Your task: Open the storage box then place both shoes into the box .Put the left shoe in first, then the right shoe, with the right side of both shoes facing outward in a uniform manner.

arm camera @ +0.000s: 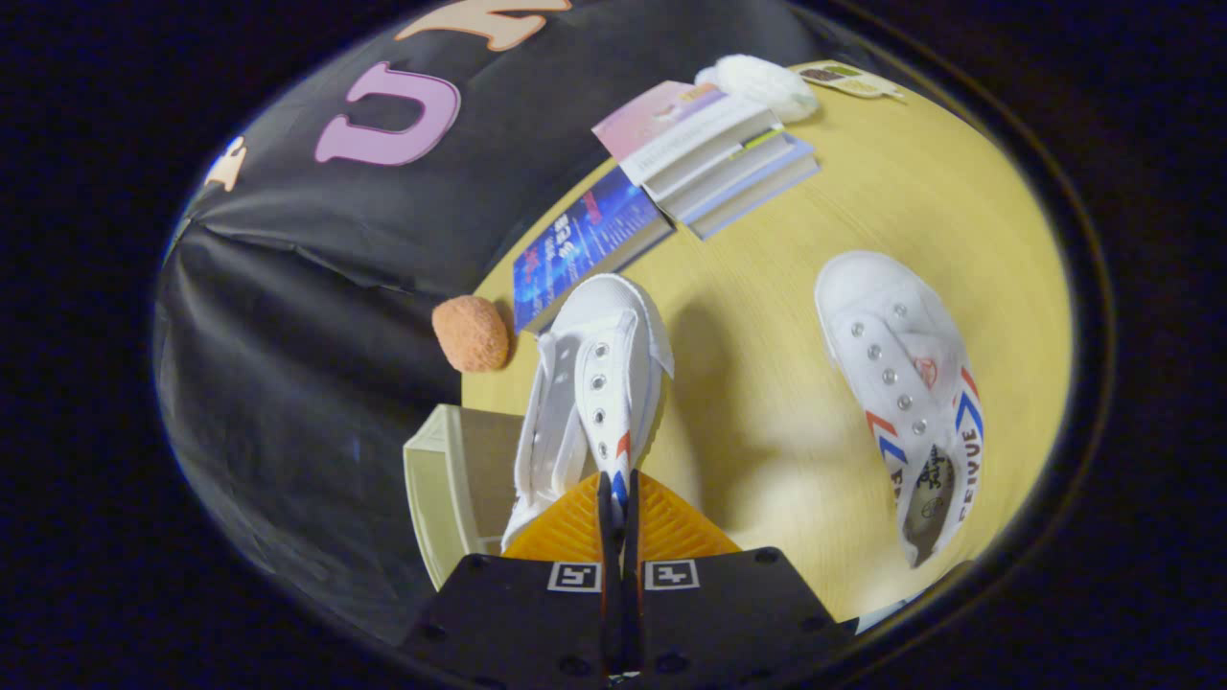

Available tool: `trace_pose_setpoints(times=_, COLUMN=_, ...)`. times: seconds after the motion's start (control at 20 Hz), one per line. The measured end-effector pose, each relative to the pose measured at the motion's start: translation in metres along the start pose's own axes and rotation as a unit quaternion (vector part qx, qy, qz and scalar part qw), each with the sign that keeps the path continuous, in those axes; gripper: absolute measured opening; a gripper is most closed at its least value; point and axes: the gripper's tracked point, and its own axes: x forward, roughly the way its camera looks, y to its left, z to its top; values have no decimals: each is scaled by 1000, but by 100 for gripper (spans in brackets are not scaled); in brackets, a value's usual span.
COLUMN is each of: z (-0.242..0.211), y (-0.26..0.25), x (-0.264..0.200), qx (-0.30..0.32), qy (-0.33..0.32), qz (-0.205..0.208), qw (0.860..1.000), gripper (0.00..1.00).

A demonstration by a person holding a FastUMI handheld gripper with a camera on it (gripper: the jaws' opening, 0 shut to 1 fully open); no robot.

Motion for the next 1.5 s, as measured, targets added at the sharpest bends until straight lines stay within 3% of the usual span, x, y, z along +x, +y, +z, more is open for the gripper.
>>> trace_pose_setpoints(times=0.3, z=31, y=95, x=-33, qx=-70, qy=-42, qz=67, qw=994, gripper=2)
trace_pose_setpoints(times=0.65, z=-53, y=180, x=-34, qx=-115, qy=47, qz=130, qw=984, gripper=2)
trace_pose_setpoints(times=0.85, z=-108, y=178, x=-12, qx=-128, qy=108, qz=115, qw=979, gripper=2)
trace_pose_setpoints(times=1.05, z=-143, y=170, x=4, qx=-99, qy=163, qz=84, qw=978, gripper=2)
trace_pose_setpoints(times=1.3, z=-159, y=145, x=38, qx=-92, qy=182, qz=14, qw=979, gripper=3)
trace_pose_setpoints(times=1.5, z=-165, y=138, x=64, qx=-45, qy=191, qz=-10, qw=980, gripper=3)
